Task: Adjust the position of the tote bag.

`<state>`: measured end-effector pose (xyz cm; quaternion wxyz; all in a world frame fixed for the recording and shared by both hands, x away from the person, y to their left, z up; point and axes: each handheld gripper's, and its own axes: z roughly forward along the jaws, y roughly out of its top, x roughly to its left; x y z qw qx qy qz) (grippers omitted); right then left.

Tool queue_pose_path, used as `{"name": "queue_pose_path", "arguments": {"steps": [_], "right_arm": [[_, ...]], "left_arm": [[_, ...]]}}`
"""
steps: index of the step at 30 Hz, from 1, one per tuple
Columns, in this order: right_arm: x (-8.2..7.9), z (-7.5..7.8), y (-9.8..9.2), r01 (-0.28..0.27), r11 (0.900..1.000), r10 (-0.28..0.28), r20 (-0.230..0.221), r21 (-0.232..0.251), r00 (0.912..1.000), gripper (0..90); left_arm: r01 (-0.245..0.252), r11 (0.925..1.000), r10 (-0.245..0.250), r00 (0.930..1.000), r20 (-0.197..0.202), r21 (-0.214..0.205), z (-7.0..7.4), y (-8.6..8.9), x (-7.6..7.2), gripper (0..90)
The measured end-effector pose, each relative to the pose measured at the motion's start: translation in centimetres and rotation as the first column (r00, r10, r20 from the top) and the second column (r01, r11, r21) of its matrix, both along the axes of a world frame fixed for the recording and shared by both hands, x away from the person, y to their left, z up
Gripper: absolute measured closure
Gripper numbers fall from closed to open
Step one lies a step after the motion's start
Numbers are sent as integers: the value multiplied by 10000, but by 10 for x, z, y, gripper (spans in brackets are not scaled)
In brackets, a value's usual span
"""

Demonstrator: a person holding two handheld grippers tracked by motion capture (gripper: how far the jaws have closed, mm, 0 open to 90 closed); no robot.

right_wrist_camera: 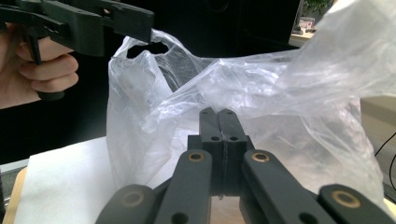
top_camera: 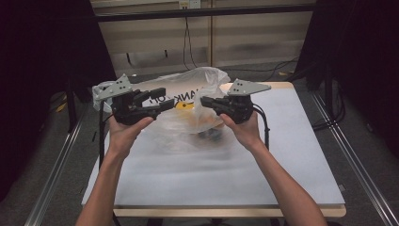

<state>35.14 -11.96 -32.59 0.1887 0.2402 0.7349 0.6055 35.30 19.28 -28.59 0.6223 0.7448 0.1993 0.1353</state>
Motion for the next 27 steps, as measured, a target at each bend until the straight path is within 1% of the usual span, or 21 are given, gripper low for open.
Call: {"name": "queue_pose_path", "arguments": {"steps": [2,3,5,6,7,9,10,12,13,14,15,17,18,19,20,21,22,23,24,26,27], "right_arm": [[0,-1,-2,-4,10000,4,-17,1,10000,900],[0,-1,-2,-4,10000,4,-17,1,10000,900],[-1,-2,-4,9,10000,-9,-10,86,10000,900],[-1,-2,-5,15,10000,-15,-1,71,10000,900],[-2,-1,-6,60,10000,-60,-4,32,10000,900],[-2,-1,-8,81,9999,-81,31,63,10000,900],[-3,-1,-9,105,9999,-105,30,24,9999,900],[-4,-2,-10,125,9999,-126,50,28,9999,900],[-4,-2,-11,156,9999,-156,28,30,9999,900],[-4,-3,-12,158,9999,-158,30,41,9999,900],[-4,-3,-12,163,9998,-164,39,76,9999,900],[-5,-4,-14,162,9998,-163,35,112,9999,900],[-5,-5,-15,184,9997,-185,25,160,9998,900],[-6,-6,-16,201,9997,-202,46,111,9998,900],[-6,-7,-16,218,9997,-218,37,129,9998,900],[-6,-8,-18,221,9997,-221,26,63,9998,900],[-7,-8,-19,245,9997,-245,27,75,9997,900],[-8,-8,-20,286,9996,-287,44,65,9996,900],[-8,-9,-22,285,9996,-286,61,91,9996,900],[-10,-9,-26,365,9993,-365,59,92,9993,900],[-10,-9,-27,363,9993,-363,62,111,9993,900]], "left_arm": [[-194,9998,195,9998,77,-72,-2,14,-5,422],[-194,9998,195,9998,77,-72,-2,14,-5,412],[-537,9980,543,9983,194,-344,-5,32,-9,398],[-663,9973,671,9975,233,-327,-5,38,-9,393],[-663,9973,671,9975,233,-327,-5,38,-9,388],[-1052,9944,1054,9940,307,-75,-4,51,-10,373],[-1280,9915,1286,9913,280,-220,-3,65,-9,371],[-1641,9857,1649,9861,194,-371,-5,80,-6,366],[-1771,9835,1778,9839,156,-379,-7,85,-5,362],[-1775,9830,1778,9841,27,-465,-9,89,-4,362],[-1854,9818,1857,9826,36,-415,-11,94,-2,362],[-1900,9807,1899,9818,-64,-467,-13,96,0,363],[-2107,9768,2104,9776,-103,-383,-16,102,3,361],[-2207,9745,2202,9753,-167,-408,-17,105,4,357],[-2262,9722,2249,9740,-278,-605,-18,107,5,352],[-2342,9710,2332,9721,-246,-489,-19,111,5,352],[-2374,9701,2368,9714,-169,-499,-19,114,6,350],[-2475,9675,2468,9689,-184,-526,-18,118,6,344],[-2544,9646,2532,9671,-256,-691,-18,121,5,341],[-2760,9583,2749,9611,-247,-739,-17,128,4,329],[-2932,9520,2921,9560,-253,-878,-18,133,4,324]]}}
